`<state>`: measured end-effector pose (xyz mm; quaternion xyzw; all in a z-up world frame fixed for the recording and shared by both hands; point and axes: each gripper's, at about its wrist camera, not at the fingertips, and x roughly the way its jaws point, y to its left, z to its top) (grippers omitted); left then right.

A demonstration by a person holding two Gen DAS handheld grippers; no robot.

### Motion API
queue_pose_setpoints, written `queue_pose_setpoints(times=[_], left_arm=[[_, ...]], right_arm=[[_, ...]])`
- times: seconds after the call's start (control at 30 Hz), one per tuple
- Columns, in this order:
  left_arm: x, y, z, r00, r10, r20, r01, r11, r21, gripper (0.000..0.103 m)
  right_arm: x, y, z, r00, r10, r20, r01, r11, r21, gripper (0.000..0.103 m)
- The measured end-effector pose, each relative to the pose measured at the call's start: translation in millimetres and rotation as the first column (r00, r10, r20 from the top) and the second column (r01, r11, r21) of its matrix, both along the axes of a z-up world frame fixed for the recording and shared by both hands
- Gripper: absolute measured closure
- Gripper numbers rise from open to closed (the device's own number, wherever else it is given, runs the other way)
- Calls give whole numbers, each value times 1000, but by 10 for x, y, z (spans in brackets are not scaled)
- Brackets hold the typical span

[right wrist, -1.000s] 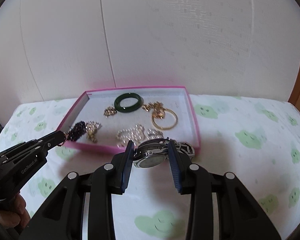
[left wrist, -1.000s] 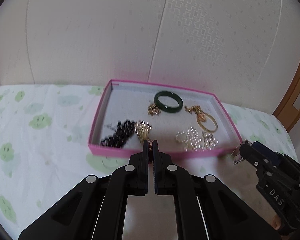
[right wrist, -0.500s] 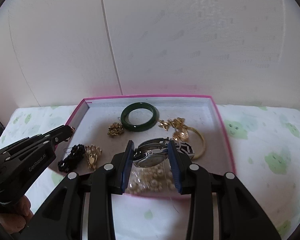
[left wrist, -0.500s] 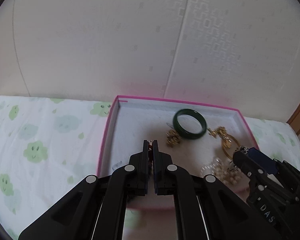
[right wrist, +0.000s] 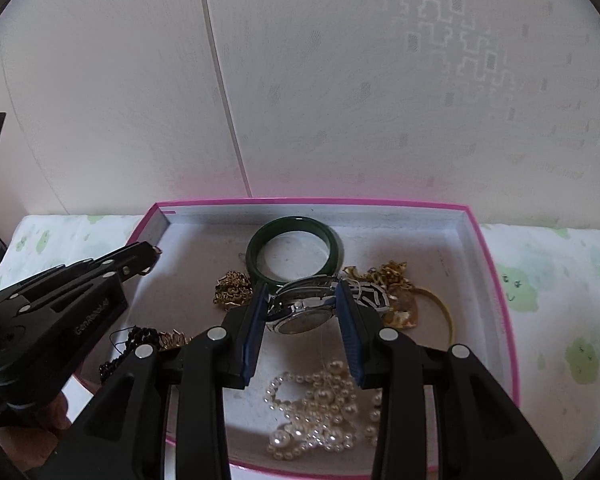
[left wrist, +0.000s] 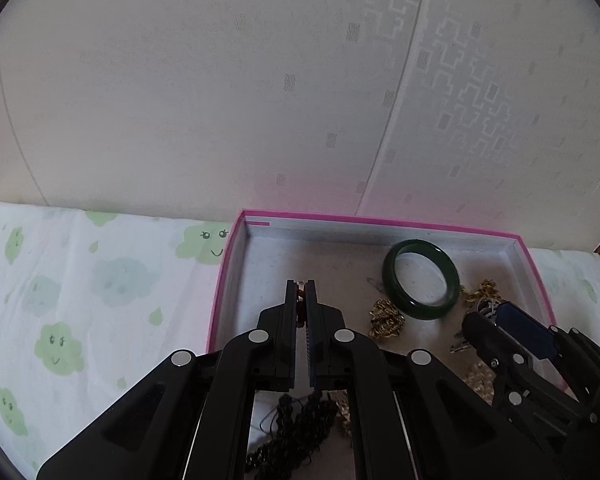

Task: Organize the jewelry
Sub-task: 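Carry the ring and watch into the pink tray and open both tools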

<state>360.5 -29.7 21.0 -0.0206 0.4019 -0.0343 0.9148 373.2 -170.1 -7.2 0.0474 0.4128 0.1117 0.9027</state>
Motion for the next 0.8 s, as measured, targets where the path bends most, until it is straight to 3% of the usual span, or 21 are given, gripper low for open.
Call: queue_pose_setpoints(times=[0.2, 0.3, 0.33, 0.4, 0.47, 0.8], left_arm=[[86, 17, -28, 1000, 15, -21, -15, 1000, 0, 99], [82, 63, -58, 999, 33, -27, -33, 999, 4, 99], [73, 66, -59, 999, 38, -28, -38, 999, 9, 96], [44, 83, -50, 999, 40, -21, -40, 999, -3, 65], [-24, 105, -14, 998, 62, 6, -62, 998, 6, 52], [-351, 216, 51, 996, 85, 32, -85, 996, 14, 52]], right_arm=[[31, 49, -74, 1000, 6, -12, -6, 1000, -6, 67], [6, 63, -23, 1000, 8, 11, -8, 1000, -8, 52], [3, 64, 0, 1000, 9, 17, -9, 1000, -8, 52], [-10, 72, 33, 1000, 13, 23, -13, 1000, -10, 52], [-25, 81, 53, 1000, 17, 27, -16, 1000, -13, 52], [-241, 47, 96, 999, 11, 34, -10, 999, -42, 34]])
